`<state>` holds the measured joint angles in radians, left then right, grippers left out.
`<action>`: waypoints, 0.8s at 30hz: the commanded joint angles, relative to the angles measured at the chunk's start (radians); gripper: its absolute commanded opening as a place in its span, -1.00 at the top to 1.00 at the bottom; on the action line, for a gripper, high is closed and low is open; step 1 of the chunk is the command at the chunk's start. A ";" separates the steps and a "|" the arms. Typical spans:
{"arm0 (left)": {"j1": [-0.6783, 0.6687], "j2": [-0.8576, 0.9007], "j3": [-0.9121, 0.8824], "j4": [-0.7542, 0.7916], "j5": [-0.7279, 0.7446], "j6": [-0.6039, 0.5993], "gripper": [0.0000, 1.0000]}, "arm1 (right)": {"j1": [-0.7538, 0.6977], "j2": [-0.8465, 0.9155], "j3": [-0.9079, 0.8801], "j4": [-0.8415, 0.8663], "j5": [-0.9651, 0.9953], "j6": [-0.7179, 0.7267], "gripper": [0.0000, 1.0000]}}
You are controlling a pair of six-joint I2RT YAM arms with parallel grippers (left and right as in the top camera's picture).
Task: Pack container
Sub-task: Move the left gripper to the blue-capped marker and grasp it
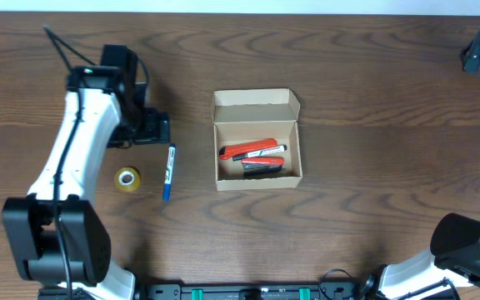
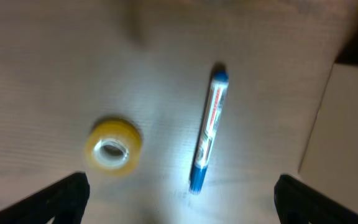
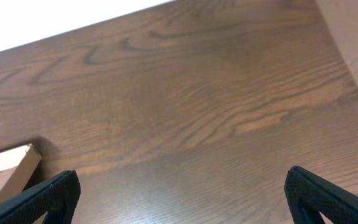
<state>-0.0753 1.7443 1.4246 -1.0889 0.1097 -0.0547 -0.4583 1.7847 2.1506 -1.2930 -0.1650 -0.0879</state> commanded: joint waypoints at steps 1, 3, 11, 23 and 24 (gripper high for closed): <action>-0.052 0.007 -0.091 0.071 0.013 0.002 -0.91 | -0.006 -0.016 -0.045 0.008 -0.008 -0.014 -0.98; -0.087 0.007 -0.138 0.125 0.009 -0.002 -0.91 | -0.005 -0.016 -0.066 0.015 -0.008 -0.014 -0.98; -0.203 0.007 -0.282 0.260 -0.039 -0.023 -0.91 | -0.005 -0.016 -0.126 0.041 -0.008 -0.014 -0.99; -0.207 0.007 -0.380 0.350 -0.031 -0.038 -0.91 | -0.005 -0.016 -0.151 0.045 -0.007 -0.015 -0.98; -0.207 0.007 -0.384 0.357 -0.031 -0.038 -0.91 | -0.005 -0.016 -0.151 0.045 -0.007 -0.015 -0.98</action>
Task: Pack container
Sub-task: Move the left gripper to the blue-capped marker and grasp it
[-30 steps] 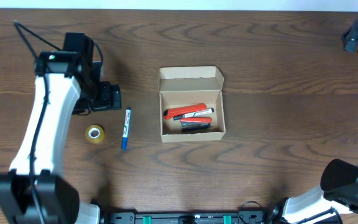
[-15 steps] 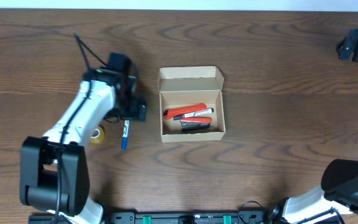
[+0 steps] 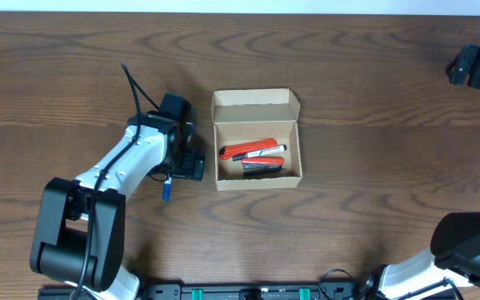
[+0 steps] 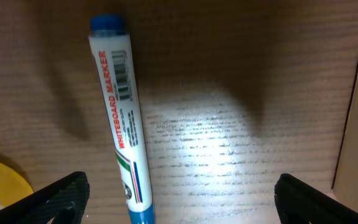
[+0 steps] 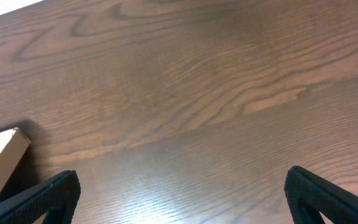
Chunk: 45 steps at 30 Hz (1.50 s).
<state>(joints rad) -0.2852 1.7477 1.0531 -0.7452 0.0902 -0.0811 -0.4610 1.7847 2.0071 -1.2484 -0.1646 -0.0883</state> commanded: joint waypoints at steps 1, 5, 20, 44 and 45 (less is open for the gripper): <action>0.004 0.003 -0.016 0.022 -0.011 -0.012 -0.91 | -0.002 -0.016 -0.007 0.000 -0.007 -0.016 -0.98; 0.004 0.003 -0.042 0.058 -0.012 -0.017 -0.91 | -0.002 -0.016 -0.007 -0.003 -0.007 -0.022 -0.99; 0.052 0.004 -0.103 0.118 -0.012 -0.050 -0.93 | -0.002 -0.016 -0.007 -0.016 -0.007 -0.022 -0.98; 0.056 0.004 -0.102 0.117 -0.008 -0.085 0.88 | -0.002 -0.016 -0.007 -0.021 -0.008 -0.021 -0.99; 0.056 0.004 -0.102 0.119 -0.004 -0.085 0.88 | -0.002 -0.016 -0.007 -0.021 -0.008 -0.021 -0.99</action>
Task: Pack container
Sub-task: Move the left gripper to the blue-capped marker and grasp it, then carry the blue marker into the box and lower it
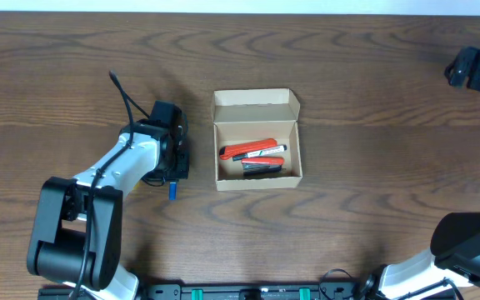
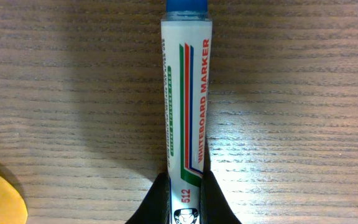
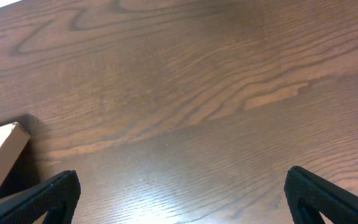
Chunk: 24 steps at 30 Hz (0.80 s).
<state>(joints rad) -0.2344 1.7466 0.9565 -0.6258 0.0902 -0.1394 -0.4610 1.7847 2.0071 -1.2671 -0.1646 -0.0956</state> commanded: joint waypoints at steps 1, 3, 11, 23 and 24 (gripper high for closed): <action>0.005 0.005 -0.005 0.003 0.001 -0.026 0.88 | -0.002 -0.016 -0.007 -0.002 -0.008 -0.014 -0.98; 0.005 0.004 0.006 0.003 0.035 -0.020 0.89 | -0.002 -0.016 -0.007 -0.002 -0.008 -0.014 -0.98; 0.005 -0.094 0.140 0.002 0.307 0.090 0.89 | -0.003 -0.016 -0.007 0.002 -0.007 -0.026 -0.98; -0.121 -0.243 0.550 -0.330 0.419 0.547 0.89 | -0.065 -0.016 -0.007 0.042 0.004 -0.022 -0.99; -0.145 -0.243 0.567 -0.358 0.394 0.583 0.89 | -0.079 -0.016 -0.007 0.045 0.004 -0.008 -0.98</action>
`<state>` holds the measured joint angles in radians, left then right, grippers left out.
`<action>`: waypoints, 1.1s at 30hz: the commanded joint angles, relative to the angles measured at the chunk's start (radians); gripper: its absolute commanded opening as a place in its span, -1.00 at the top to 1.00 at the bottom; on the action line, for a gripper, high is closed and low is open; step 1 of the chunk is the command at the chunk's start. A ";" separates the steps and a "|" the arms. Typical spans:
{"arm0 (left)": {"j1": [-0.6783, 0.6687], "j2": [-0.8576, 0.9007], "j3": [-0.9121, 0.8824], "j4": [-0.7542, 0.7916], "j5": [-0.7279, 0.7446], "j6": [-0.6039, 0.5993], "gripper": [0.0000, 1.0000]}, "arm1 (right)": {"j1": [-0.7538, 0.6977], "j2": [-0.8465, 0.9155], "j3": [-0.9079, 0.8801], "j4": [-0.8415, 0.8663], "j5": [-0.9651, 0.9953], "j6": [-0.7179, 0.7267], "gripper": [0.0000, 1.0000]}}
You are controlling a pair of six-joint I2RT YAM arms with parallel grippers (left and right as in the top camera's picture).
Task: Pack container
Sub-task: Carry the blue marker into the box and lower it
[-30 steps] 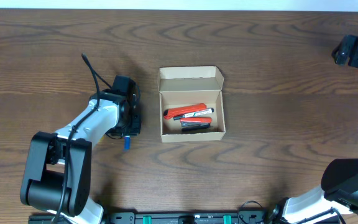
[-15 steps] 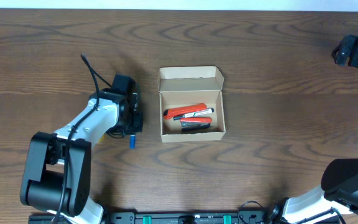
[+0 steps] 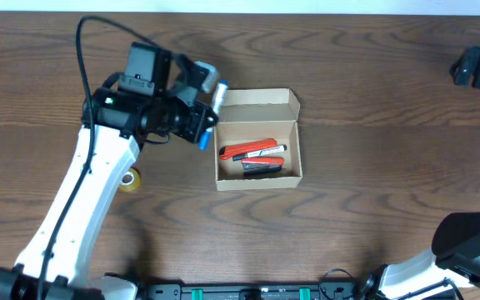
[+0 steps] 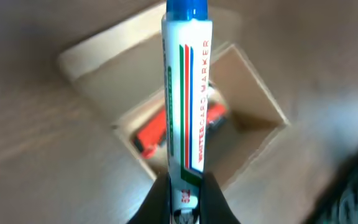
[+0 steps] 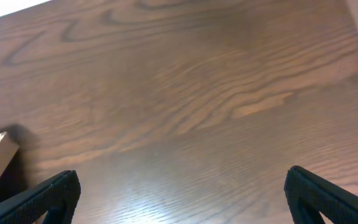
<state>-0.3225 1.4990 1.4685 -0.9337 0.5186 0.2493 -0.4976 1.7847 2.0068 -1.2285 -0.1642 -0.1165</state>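
A white whiteboard marker with a blue cap (image 4: 186, 93) is clamped at its lower end in my left gripper (image 4: 186, 202), which is shut on it. In the overhead view the marker (image 3: 212, 108) hangs in the left gripper (image 3: 204, 129) over the left edge of the open cardboard box (image 3: 257, 181). The box (image 4: 98, 59) lies below the marker and holds a red pen-like item (image 3: 252, 151) and a dark item (image 3: 262, 167). My right gripper (image 5: 182, 196) stands open over bare wood at the far right (image 3: 477, 67).
A yellow tape roll (image 3: 129, 177) lies on the table left of the box, beside the left arm. The box's back flap (image 3: 257, 98) stands open. Dark wooden table (image 3: 373, 208) surrounds everything.
The left gripper, shut on the marker lying on the table left of the box, has risen and moved right; the marker now hangs in the air over the box's left edge. The right arm barely moved.
The left gripper was open high above the tape roll and the marker. Then it was open low beside the marker. Then it was shut on the marker on the table, and now it holds it lifted over the box.
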 commanded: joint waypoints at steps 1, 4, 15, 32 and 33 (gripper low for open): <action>-0.084 0.005 0.066 -0.070 -0.060 0.225 0.89 | -0.060 -0.016 -0.007 0.007 0.003 0.029 -0.99; -0.148 0.009 0.068 -0.097 -0.084 0.317 0.89 | -0.114 -0.016 -0.007 0.007 0.003 0.062 -0.99; -0.304 0.104 0.065 -0.044 -0.220 0.529 0.88 | -0.248 -0.016 -0.007 0.005 -0.141 0.079 -0.98; -0.309 0.386 0.065 0.077 -0.290 0.618 0.88 | -0.247 -0.016 -0.007 -0.011 -0.140 0.078 -0.98; -0.309 0.404 0.065 0.075 -0.301 0.618 0.88 | -0.247 -0.016 -0.007 -0.012 -0.141 0.078 -0.98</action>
<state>-0.6315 1.8542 1.5246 -0.8555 0.2611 0.8497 -0.7422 1.7847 2.0068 -1.2377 -0.2924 -0.0544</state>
